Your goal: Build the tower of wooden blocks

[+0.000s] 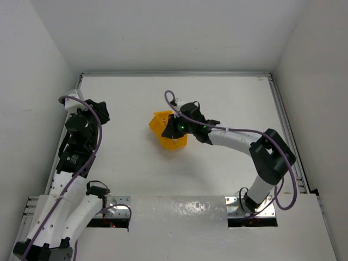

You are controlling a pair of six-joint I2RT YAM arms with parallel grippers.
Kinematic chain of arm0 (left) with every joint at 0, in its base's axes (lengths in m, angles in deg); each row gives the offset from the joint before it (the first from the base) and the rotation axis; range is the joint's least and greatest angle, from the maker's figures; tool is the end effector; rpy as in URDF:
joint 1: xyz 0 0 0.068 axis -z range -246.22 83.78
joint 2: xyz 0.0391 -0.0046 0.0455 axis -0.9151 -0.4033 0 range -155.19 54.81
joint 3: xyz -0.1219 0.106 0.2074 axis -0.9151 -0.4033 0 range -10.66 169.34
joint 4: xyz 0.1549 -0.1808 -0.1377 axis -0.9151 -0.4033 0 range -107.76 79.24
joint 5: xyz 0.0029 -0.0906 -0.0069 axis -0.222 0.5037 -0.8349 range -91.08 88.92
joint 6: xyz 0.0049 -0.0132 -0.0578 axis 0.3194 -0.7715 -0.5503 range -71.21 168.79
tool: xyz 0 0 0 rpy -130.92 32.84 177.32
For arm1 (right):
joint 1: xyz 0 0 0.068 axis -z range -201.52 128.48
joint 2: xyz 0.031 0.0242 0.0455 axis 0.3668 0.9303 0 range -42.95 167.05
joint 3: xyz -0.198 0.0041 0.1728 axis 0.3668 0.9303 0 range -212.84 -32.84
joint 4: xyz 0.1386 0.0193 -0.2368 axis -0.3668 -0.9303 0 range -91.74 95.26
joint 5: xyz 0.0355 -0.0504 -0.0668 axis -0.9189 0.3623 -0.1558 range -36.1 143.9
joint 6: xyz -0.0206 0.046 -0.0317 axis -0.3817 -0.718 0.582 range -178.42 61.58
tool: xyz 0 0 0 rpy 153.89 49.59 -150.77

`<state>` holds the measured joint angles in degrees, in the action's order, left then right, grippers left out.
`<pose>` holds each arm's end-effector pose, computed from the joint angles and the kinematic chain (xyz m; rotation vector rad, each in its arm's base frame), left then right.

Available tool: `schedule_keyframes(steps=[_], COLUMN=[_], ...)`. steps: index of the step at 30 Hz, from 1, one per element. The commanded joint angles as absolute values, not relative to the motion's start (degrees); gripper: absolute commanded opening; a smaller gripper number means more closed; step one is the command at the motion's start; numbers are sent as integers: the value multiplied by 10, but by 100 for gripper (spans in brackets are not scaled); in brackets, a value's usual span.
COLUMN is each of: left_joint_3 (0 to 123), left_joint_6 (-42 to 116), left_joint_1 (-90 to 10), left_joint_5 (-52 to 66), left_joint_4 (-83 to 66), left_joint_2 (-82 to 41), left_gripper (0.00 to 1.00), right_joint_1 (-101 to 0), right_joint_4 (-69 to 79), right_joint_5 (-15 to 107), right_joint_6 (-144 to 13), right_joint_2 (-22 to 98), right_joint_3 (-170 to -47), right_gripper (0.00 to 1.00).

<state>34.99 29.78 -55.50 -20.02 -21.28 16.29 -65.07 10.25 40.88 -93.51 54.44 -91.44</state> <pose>0.1859 -0.0207 0.3564 -0.3686 1.5861 -0.1294 0.2753 0.2753 0.1844 -0.3131 2.3112 0.9932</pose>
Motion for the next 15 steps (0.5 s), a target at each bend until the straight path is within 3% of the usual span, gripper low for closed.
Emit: schedule_keyframes(steps=[1, 8, 15], left_joint_3=[359, 359, 357], left_joint_6=[295, 294, 294], left_joint_1=[-562, -563, -563], left_joint_5=[-194, -189, -188], left_joint_4=[-195, -192, -192], left_joint_2=[163, 159, 160], left_gripper=[22, 22, 22], right_joint_1=[-610, -544, -523], right_joint_4=[280, 560, 805], right_joint_5=[270, 171, 159], right_joint_6=[-1066, -1293, -1504], right_joint_2=[518, 563, 630], right_joint_3=[-882, -790, -761], right_gripper=[0, 0, 0])
